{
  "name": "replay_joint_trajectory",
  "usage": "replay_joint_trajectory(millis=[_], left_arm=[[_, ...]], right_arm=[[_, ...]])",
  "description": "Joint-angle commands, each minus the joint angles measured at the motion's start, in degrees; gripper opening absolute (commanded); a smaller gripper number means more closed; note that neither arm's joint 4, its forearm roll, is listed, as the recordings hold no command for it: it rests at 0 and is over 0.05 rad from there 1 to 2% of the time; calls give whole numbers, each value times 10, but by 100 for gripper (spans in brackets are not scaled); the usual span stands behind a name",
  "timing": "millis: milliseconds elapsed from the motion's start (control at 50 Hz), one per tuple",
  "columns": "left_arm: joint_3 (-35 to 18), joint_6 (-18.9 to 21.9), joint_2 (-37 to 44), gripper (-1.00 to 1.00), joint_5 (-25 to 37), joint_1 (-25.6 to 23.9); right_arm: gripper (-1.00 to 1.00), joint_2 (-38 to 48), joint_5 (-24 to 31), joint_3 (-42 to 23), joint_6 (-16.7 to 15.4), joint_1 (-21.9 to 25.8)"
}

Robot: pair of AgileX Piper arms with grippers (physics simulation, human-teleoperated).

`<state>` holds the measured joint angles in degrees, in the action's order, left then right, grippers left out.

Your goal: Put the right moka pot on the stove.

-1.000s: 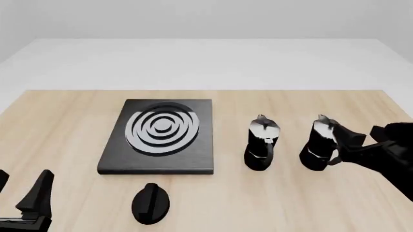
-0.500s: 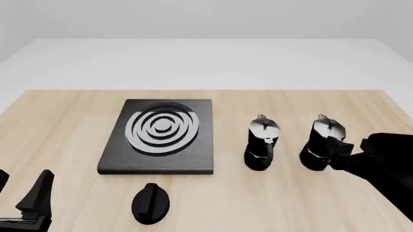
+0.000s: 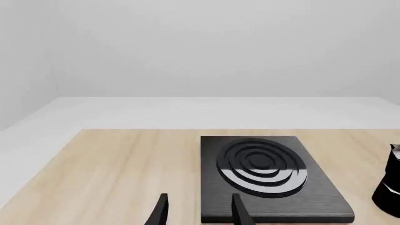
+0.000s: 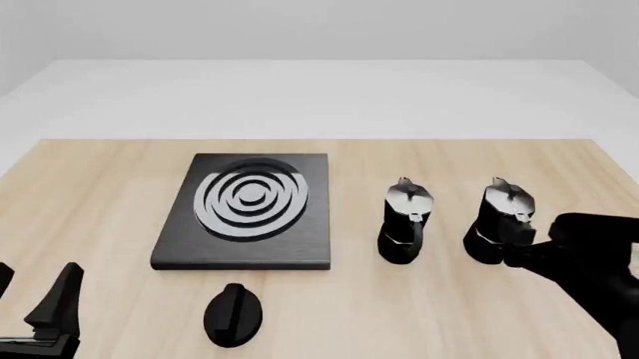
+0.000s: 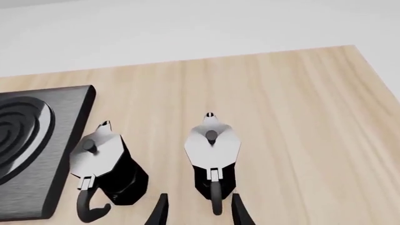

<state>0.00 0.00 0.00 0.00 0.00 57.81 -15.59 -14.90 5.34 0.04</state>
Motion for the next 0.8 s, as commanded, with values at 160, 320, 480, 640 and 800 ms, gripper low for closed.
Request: replay_joint_trajectory(millis=[160, 320, 480, 640, 800], left_arm=[[0, 0, 0, 100, 0, 0], [0, 0, 0, 100, 0, 0], [0, 0, 0, 100, 0, 0], [0, 0, 0, 100, 0, 0], [0, 0, 0, 100, 0, 0]], right_arm=[[100, 57, -52, 7, 5, -2], [100, 83, -72, 7, 4, -2], [100, 104, -86, 8, 0, -6], [100, 115, -89, 3, -5, -10], [100, 137, -105, 4, -9, -13]])
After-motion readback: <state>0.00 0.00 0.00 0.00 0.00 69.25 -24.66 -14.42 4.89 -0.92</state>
